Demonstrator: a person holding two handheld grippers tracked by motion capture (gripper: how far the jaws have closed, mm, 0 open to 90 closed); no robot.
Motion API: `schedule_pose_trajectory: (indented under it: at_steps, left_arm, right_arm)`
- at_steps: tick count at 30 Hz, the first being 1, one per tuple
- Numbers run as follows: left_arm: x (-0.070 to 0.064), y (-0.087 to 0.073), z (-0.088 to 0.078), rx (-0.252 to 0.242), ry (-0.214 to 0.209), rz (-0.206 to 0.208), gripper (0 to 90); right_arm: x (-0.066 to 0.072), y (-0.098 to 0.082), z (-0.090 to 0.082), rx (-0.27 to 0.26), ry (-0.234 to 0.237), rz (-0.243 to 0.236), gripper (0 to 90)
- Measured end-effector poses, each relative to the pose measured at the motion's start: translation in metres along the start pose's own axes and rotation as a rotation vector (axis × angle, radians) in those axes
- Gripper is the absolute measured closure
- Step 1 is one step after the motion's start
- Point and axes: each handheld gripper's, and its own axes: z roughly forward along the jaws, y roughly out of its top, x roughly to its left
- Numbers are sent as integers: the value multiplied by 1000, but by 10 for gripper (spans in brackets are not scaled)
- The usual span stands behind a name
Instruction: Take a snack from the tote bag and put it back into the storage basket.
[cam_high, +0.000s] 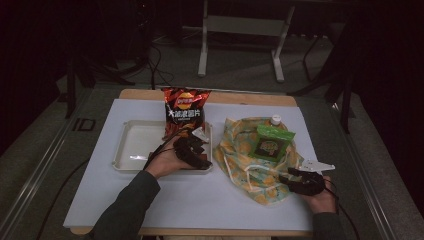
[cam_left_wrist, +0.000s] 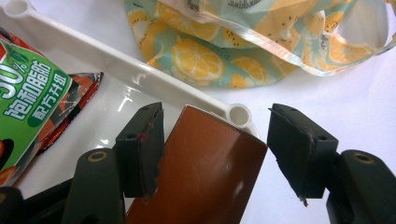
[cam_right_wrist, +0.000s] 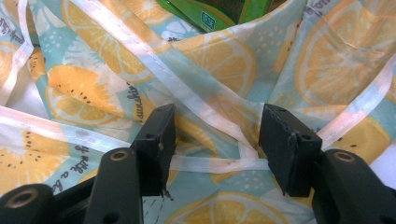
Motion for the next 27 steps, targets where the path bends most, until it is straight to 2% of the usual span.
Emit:
schedule_pose_trajectory:
  at_steps: [8,16,27]
  left_arm:
    - [-2,6,-4,-45,6,-12,358]
    - [-10,15,-5,-78,4,8,353]
    - [-19,29,-5,-136,1,7,358]
  right_arm:
    - [0,0,0,0,-1,1,458]
    - [0,0,0,0,-1,0,458]
    - [0,0,0,0,0,2,456]
